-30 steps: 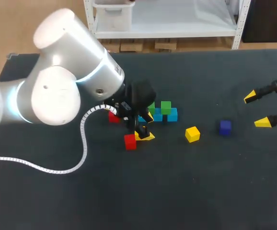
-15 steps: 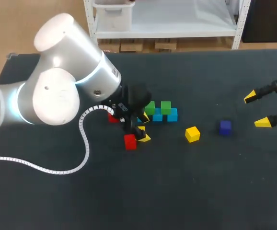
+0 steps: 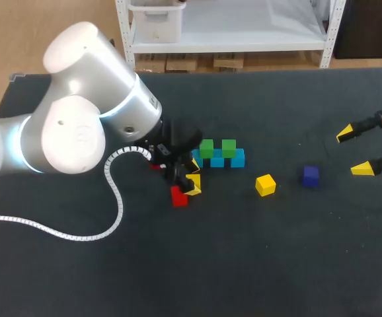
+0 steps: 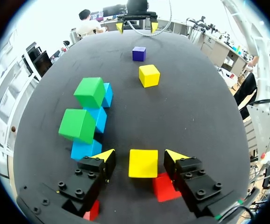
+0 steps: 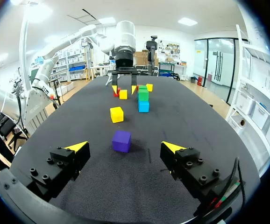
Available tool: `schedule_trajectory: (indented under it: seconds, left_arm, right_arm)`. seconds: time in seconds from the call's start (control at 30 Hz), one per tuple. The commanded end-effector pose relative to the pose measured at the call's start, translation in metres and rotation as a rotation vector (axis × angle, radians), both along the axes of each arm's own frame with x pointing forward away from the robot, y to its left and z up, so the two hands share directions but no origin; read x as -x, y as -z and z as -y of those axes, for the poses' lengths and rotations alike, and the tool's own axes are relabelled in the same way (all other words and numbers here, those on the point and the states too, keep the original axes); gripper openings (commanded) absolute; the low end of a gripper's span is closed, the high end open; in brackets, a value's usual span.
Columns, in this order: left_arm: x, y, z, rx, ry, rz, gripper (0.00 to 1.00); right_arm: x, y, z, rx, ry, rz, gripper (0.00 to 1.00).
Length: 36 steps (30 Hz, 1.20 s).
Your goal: Place the blue cubes, place green cubes on the blue cubes, place the yellow cubes on the green cubes, then place the red cubes on the yellow cubes, and place purple cube on the red cubes.
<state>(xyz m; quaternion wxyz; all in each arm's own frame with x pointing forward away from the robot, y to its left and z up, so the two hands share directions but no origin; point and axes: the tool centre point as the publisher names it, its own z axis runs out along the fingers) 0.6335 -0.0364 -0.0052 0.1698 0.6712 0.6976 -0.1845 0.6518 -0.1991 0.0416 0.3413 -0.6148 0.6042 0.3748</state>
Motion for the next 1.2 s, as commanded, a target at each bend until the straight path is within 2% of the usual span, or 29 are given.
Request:
schedule_trajectory:
  seconds: [0.03, 0.13, 0.43, 0.67, 0.83, 0.9, 0.93, 1.0, 1.03, 1.1, 1.2]
  left_arm:
    - [-0.0015, 0.0017, -0.0082, -0.007, -0.004, 0.000, 0.67]
    - [-0.0027, 0.0035, -0.0135, -0.015, -0.010, -0.002, 0.71]
    - [-0.0018, 0.0029, -0.0142, -0.010, -0.014, -0.009, 0.71]
    - [0.0002, 0.0008, -0.0114, 0.003, -0.019, -0.012, 0.65]
    - [0.0012, 0.0024, -0.0113, 0.003, -0.024, -0.015, 0.42]
    - [0.0010, 0.0032, -0.0114, 0.005, -0.029, -0.018, 0.37]
    - [0.0007, 0.0035, -0.0110, 0.005, -0.030, -0.018, 0.30]
    - [0.0007, 0.0032, -0.0098, 0.008, -0.032, -0.018, 0.23]
    - [0.0008, 0.0027, -0.0095, 0.010, -0.033, -0.017, 0.18]
    - [0.0010, 0.0020, -0.0091, 0.012, -0.036, -0.017, 0.00]
    - [0.0018, -0.0002, -0.0095, 0.015, -0.040, -0.015, 0.00]
  right_arm:
    - [-0.0003, 0.0004, -0.0002, -0.001, 0.000, 0.001, 1.00]
    - [-0.0003, 0.0004, -0.0002, -0.001, 0.000, 0.001, 1.00]
    - [-0.0003, 0.0004, -0.0002, -0.001, 0.000, 0.001, 1.00]
    - [-0.0003, 0.0004, -0.0002, -0.001, 0.000, 0.001, 1.00]
    - [-0.0003, 0.0004, -0.0002, -0.001, 0.000, 0.001, 1.00]
    - [-0.0003, 0.0004, -0.0002, -0.001, 0.000, 0.001, 1.00]
    - [-0.0003, 0.0004, -0.0002, -0.001, 0.000, 0.001, 1.00]
    - [-0.0003, 0.0004, -0.0002, -0.001, 0.000, 0.001, 1.00]
    - [-0.0003, 0.0004, -0.0002, -0.001, 0.000, 0.001, 1.00]
    - [-0.0003, 0.0004, -0.0002, -0.001, 0.000, 0.001, 1.00]
    - [-0.0003, 0.0004, -0.0002, -0.001, 0.000, 0.001, 1.00]
